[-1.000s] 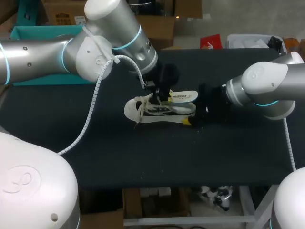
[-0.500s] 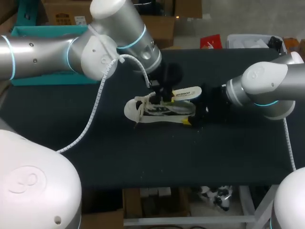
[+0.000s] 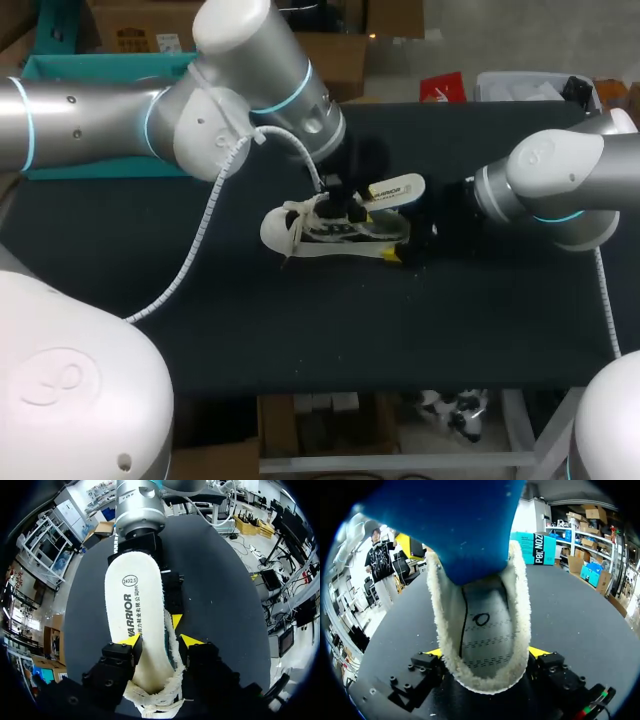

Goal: Open the shoe tongue, take the insole out of the shoe, put the insole back into the shoe, and pack the shoe into the shoebox

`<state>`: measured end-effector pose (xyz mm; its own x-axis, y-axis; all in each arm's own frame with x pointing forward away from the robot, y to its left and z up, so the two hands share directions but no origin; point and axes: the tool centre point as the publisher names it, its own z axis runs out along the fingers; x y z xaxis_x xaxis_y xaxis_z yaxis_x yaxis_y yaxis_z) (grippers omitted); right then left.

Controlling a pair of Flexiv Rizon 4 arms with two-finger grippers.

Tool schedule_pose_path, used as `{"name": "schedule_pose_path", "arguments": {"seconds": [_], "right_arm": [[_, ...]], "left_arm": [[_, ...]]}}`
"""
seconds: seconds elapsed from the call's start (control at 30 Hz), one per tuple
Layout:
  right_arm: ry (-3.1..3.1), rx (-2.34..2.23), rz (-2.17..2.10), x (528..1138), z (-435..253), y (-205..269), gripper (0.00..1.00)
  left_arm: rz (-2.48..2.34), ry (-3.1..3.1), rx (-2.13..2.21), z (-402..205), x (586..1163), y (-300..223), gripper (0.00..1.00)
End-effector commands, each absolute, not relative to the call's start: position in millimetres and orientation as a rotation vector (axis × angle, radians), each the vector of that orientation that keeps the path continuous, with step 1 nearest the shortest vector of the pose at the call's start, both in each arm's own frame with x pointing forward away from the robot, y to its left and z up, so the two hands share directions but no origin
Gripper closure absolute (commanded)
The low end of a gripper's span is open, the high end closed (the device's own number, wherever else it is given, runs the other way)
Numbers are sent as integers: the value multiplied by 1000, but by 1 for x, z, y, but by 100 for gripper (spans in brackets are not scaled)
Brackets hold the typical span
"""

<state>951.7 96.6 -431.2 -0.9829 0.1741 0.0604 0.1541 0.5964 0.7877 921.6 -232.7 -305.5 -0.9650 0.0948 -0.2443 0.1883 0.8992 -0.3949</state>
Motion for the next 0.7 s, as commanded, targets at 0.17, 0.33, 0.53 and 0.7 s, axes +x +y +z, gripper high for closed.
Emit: {"name": "schedule_pose_path", "arguments": {"seconds": [0.17,0.33,0.53,0.7], "right_arm": [[2787,286,1374,953,-439,98,100],[2787,286,1374,953,-439,98,100],[2787,286,1374,953,-439,98,100],[2787,286,1374,953,-439,98,100]], "left_arm": [[-594,2691,106,-301,896,-232,53],[-591,2636,61,-299,893,-234,53],[-597,2579,14,-297,896,-236,52],[-588,2556,-5,-299,903,-240,53]]}}
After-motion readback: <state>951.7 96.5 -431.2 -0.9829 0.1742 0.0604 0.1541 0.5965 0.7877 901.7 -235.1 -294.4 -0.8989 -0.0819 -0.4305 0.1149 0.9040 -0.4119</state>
